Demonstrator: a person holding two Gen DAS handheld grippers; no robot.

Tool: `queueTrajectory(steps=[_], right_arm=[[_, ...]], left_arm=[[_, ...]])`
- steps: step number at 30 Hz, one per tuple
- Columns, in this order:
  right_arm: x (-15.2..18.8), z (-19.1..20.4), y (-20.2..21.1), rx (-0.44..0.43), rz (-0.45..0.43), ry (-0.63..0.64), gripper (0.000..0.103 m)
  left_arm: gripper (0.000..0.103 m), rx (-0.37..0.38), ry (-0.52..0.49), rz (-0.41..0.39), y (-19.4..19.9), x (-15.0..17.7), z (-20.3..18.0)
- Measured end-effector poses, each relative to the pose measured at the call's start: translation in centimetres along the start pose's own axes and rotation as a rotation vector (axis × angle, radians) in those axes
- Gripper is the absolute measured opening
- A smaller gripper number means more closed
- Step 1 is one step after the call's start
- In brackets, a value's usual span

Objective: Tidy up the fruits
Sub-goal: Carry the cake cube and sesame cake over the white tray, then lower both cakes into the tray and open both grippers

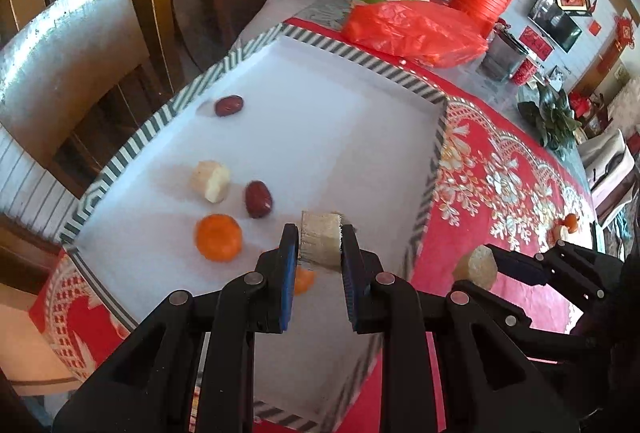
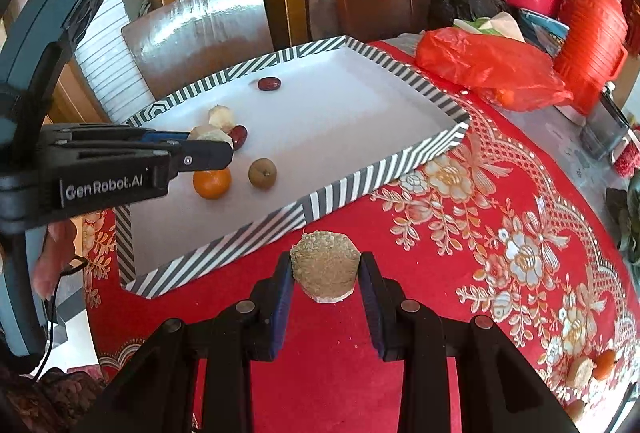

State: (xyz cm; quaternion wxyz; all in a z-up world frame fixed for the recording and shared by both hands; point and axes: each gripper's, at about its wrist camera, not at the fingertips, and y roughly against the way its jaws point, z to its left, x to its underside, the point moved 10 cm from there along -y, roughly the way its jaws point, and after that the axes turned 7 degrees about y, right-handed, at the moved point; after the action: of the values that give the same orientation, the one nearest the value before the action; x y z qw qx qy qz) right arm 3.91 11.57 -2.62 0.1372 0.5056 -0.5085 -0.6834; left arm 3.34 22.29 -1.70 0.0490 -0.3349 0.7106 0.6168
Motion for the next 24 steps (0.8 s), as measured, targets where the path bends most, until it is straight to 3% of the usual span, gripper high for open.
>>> queueTrajectory(steps=[15, 24], right_arm=[[-2.6, 1.0, -1.1, -0.02, -0.001, 0.059, 0.032], [-4.6, 1.1, -2.7, -0.038, 0.007, 0.088, 0.032]], left_arm=[[0.019, -0.002, 0.073, 0.017, -0.6, -3.4, 3.8], [0.019, -0.013, 0.072, 0.027, -1.9, -4.7, 3.6]])
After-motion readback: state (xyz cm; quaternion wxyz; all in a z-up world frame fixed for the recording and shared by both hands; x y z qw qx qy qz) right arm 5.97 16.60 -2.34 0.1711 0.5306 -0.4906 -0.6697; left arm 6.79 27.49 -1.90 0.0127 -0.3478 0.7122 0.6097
